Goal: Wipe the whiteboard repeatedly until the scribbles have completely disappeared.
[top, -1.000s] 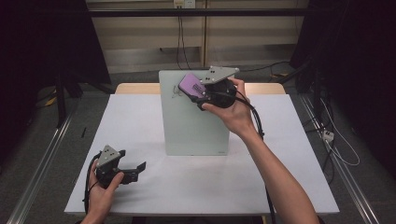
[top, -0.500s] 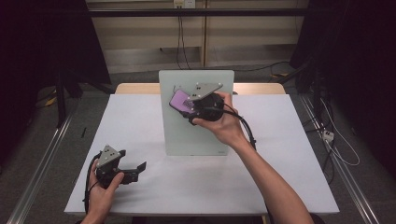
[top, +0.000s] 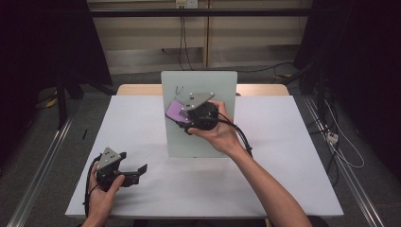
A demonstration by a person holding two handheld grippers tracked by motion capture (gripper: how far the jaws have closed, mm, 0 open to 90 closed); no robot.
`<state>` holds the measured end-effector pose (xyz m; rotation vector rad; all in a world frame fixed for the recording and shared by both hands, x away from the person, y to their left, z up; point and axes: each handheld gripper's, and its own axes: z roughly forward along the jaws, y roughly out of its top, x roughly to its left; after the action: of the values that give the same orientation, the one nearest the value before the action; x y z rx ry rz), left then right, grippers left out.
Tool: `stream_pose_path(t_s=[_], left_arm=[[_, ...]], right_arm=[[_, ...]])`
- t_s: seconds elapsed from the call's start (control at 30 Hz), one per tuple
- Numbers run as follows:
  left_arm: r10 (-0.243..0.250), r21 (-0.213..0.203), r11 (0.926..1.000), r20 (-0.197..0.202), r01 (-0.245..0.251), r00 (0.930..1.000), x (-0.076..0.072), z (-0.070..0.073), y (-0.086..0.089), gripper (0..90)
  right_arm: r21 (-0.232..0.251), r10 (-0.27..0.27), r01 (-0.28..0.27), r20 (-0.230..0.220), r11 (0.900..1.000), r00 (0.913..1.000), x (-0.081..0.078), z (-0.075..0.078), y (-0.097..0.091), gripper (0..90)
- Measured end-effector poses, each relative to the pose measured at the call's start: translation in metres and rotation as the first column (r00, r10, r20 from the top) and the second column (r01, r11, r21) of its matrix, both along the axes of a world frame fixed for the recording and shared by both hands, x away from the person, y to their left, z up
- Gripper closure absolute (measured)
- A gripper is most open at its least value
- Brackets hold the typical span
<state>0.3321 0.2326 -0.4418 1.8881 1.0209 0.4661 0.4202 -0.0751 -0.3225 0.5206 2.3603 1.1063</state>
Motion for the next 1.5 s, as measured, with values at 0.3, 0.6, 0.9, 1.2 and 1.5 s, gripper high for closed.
stream_pose_path(t_s=[0.3, 0.6, 0.9, 1.2, 1.5], left_arm=[[0.001, -0.002, 1.0, 0.002, -0.001, 1.0, 0.0, 0.0, 0.0, 6.0], [0.003, -0.004, 1.0, 0.002, -0.002, 1.0, 0.0, 0.001, 0.0, 6.0], [0.003, -0.006, 1.0, 0.0, -0.003, 1.0, 0.0, 0.0, 0.001, 6.0], [0.002, -0.001, 1.0, 0.0, -0.002, 1.0, 0.0, 0.0, 0.0, 6.0], [0.001, -0.004, 1.0, 0.002, -0.001, 1.0, 0.0, 0.0, 0.0, 6.0]], right_arm=[[0.045, -0.071, 0.069, 0.032, 0.9966, 0.997, 0.005, 0.024, -0.013, 41.9], [0.07, -0.103, 0.099, 0.061, 0.9926, 0.9928, 0.01, 0.043, -0.014, 41.9], [0.057, -0.104, 0.1, 0.075, 0.9934, 0.9917, 0.01, 0.04, -0.007, 41.9], [0.034, -0.066, 0.065, 0.046, 0.9973, 0.9967, 0.005, 0.019, 0.004, 41.9], [0.005, -0.016, 0.016, -0.005, 0.9999, 0.9999, 0.001, -0.003, 0.021, 42.0]])
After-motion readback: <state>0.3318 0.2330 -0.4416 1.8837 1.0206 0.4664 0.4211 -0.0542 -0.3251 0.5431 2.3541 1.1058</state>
